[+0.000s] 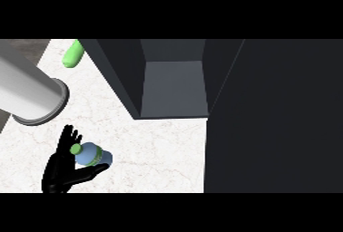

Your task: Pick up the bottled water, place it into the cabinet and close the cabinet

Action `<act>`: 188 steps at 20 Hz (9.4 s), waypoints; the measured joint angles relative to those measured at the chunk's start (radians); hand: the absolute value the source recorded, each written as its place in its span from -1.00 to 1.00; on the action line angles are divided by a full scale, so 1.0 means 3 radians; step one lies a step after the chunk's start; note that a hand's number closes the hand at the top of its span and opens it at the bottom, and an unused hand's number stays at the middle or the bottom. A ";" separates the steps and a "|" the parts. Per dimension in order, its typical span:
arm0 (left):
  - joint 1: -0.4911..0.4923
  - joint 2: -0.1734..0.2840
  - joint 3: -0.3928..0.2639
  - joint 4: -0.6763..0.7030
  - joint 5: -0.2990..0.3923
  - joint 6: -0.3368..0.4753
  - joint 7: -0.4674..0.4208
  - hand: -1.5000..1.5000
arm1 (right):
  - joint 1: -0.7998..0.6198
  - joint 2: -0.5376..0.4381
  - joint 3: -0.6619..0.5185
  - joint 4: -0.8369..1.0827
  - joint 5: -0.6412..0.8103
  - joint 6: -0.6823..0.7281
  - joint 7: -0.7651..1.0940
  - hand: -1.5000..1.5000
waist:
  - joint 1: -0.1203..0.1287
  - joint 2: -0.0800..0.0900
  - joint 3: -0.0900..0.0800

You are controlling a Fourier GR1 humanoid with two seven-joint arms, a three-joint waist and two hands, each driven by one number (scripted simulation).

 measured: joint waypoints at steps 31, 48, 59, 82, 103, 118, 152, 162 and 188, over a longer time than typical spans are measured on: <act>-0.0887 0.0071 -0.0285 0.2066 -0.0753 0.0059 -0.2521 1.00 | 0.0340 -0.0442 0.0137 0.0007 0.0068 -0.0281 -0.0484 -1.00 | 0.0025 -0.0007 0.0020; -0.1273 -0.0100 -0.1690 0.1276 0.0296 0.0677 -0.1503 1.00 | 0.0450 -0.0612 0.0136 0.0029 0.0068 -0.0396 -0.0708 -1.00 | 0.0014 -0.0008 0.0006; -0.2096 -0.0103 -0.2243 0.1140 0.0817 0.1626 -0.0680 1.00 | 0.0453 -0.0687 -0.0109 0.0030 0.0021 -0.0395 -0.0796 -1.00 | -0.0029 0.0012 0.0006; -0.3712 -0.0059 -0.2001 0.3199 0.0832 0.2718 -0.0510 -1.00 | 0.0608 -0.0774 -0.0491 0.0091 -0.0113 -0.0043 -0.1140 -1.00 | -0.0159 0.0080 0.0009; -0.3833 -0.0098 -0.1455 0.2827 0.1390 0.1826 -0.1536 1.00 | 0.0584 -0.0763 -0.0531 0.0076 -0.0181 0.0148 -0.1087 -1.00 | -0.0115 0.0062 0.0002; -0.2749 -0.0104 -0.2459 0.1420 0.2090 0.1162 -0.1304 -1.00 | 0.0630 -0.0675 -0.0190 0.0021 -0.0082 -0.0012 -0.0938 -1.00 | 0.0035 -0.0024 0.0000; 0.0834 0.2148 -0.2693 -0.1693 0.2243 0.0294 -0.1999 -1.00 | -0.0197 -0.1537 0.0445 -0.0006 0.0214 -0.0071 -0.0544 1.00 | 0.0348 -0.0018 -0.0027; 0.1181 0.2649 -0.2423 -0.1785 0.2371 -0.0260 -0.2222 -1.00 | -0.1132 -0.1432 0.0665 0.0010 0.0182 -0.0091 0.0106 1.00 | 0.0537 0.0050 -0.0035; 0.1209 0.3066 -0.2027 -0.1720 0.2583 -0.0696 -0.2224 -1.00 | -0.2750 -0.0611 0.0854 0.0533 -0.0652 0.0143 0.1595 1.00 | 0.0753 0.0152 -0.0049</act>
